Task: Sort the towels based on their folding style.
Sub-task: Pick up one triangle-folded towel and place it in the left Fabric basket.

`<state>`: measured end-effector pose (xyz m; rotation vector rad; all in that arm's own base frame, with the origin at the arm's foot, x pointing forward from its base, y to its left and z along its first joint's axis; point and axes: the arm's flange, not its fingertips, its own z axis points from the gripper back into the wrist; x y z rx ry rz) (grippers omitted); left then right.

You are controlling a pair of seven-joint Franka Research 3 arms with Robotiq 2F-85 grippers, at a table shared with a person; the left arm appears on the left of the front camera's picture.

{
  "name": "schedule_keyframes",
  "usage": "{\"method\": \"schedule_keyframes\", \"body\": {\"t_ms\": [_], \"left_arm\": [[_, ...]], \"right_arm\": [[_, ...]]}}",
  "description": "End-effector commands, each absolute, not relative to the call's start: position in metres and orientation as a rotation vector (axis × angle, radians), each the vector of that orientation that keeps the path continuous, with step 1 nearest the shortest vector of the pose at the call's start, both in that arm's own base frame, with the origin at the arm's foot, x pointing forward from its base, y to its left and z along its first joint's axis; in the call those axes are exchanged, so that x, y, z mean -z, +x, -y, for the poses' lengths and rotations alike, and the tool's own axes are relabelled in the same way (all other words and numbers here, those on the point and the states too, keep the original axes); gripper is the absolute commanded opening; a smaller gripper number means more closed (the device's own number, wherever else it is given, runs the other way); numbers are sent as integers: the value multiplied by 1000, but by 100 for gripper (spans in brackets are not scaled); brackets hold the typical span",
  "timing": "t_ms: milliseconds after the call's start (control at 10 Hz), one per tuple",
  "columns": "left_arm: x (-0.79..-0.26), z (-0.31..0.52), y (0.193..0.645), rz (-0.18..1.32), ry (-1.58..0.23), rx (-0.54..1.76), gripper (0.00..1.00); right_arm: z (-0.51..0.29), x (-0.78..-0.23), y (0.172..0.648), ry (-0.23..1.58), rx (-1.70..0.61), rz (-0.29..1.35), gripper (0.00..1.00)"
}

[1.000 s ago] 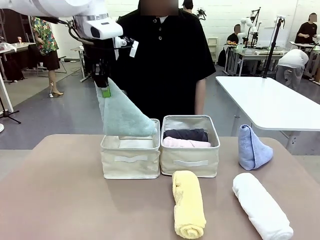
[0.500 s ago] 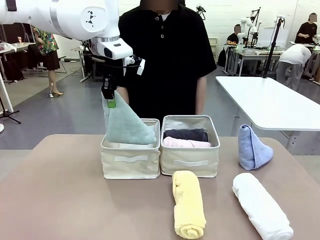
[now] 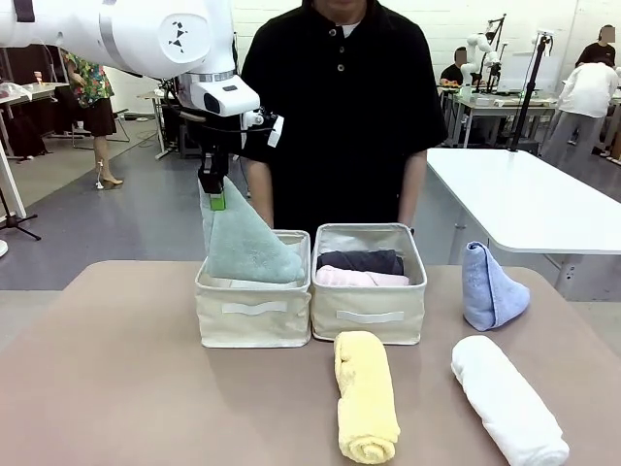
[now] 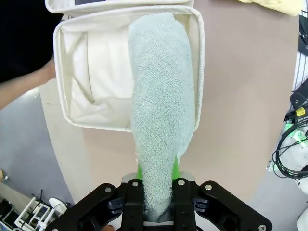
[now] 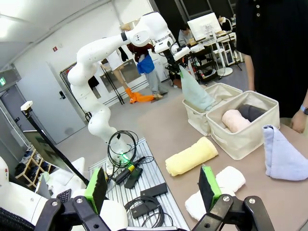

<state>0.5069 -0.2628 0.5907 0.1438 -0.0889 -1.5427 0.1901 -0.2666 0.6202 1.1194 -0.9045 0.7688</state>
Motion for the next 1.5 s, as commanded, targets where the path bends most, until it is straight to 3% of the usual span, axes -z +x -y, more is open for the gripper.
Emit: {"method": "schedule_keyframes", "body": {"t_ms": [0, 300, 700, 1400], "left_arm": [[-577, 262, 515, 111, 161, 1549, 19], [-546, 273, 531, 157, 224, 1617, 19], [-496, 287, 542, 19, 249, 1644, 19], [-452, 288, 547, -153, 116, 1581, 19]], "right_arm": [[266, -620, 191, 1125, -767, 898, 100], [266, -620, 191, 1125, -767, 898, 100], [266, -620, 191, 1125, -767, 898, 100], [266, -620, 191, 1125, -767, 898, 100]]}}
